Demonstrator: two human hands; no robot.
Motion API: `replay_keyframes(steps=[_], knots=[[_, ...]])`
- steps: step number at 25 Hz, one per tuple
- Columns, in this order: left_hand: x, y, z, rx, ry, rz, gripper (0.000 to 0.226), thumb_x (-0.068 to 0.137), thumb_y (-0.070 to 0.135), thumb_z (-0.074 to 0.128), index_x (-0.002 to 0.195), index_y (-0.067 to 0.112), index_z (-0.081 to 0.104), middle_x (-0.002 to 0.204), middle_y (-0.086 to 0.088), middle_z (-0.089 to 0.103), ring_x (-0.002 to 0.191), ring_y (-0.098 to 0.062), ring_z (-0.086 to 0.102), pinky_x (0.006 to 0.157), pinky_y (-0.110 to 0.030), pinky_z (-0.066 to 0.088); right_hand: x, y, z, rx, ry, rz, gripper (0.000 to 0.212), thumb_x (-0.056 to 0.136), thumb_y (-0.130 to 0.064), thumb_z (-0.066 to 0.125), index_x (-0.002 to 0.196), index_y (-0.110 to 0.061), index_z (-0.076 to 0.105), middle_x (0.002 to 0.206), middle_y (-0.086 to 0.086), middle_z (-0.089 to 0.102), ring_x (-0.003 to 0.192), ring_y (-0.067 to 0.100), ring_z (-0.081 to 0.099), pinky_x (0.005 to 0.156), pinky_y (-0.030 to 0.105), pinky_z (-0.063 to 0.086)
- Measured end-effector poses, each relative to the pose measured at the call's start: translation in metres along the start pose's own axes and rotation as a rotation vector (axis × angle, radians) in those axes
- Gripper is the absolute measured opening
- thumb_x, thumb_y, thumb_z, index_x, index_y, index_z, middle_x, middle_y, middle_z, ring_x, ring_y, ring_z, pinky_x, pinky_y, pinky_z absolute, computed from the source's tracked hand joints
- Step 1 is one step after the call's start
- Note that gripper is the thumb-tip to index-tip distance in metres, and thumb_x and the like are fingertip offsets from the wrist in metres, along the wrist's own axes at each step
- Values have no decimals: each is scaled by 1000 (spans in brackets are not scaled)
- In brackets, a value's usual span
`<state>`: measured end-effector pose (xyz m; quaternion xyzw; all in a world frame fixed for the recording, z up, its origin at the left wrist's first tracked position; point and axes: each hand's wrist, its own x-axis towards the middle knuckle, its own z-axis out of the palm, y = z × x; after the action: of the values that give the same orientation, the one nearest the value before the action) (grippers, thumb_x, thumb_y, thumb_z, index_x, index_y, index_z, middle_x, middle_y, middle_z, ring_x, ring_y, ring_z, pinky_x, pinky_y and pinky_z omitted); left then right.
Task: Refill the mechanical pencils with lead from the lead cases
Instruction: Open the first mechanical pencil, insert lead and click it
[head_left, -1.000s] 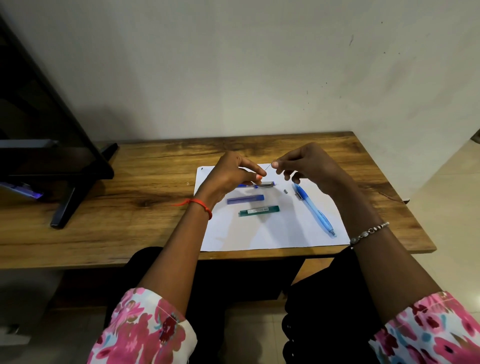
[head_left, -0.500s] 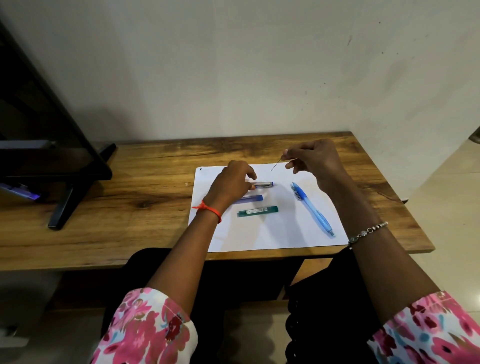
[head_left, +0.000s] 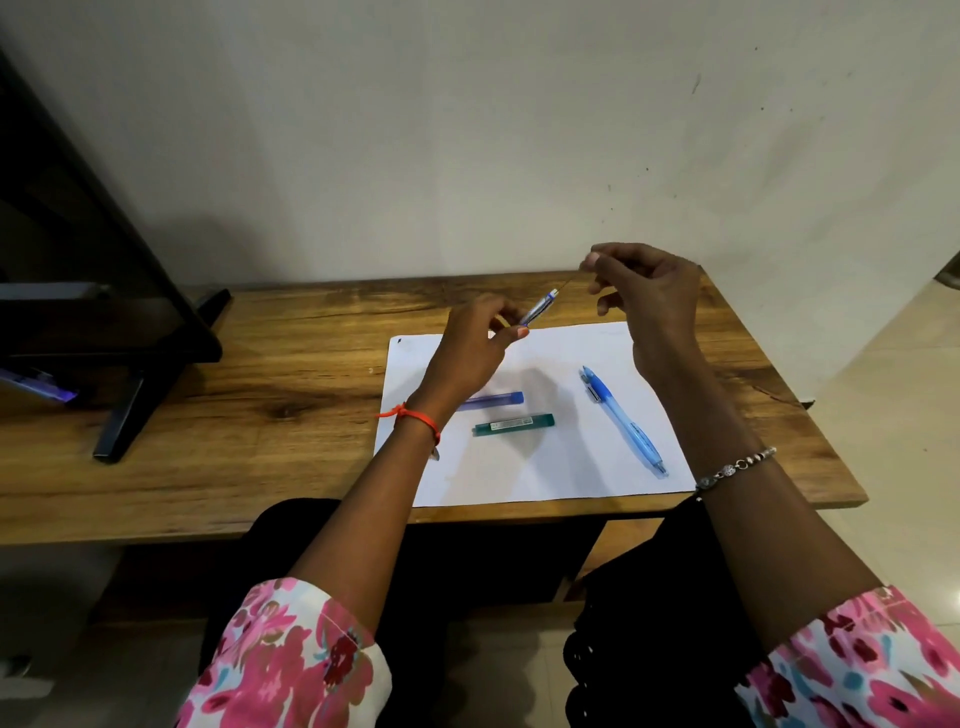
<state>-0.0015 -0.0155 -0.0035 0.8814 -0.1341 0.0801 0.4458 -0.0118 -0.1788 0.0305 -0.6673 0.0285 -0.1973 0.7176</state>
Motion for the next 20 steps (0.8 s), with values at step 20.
replay_keyframes(steps=[20], knots=[[-4, 12, -5, -184, -2, 2, 12, 84, 10, 63, 94, 16, 64, 83, 15, 58, 75, 3, 54, 62, -3, 39, -2, -6, -4, 110, -42, -77, 7, 80, -4, 69, 83, -10, 71, 65, -8, 70, 58, 10, 56, 47, 21, 45]])
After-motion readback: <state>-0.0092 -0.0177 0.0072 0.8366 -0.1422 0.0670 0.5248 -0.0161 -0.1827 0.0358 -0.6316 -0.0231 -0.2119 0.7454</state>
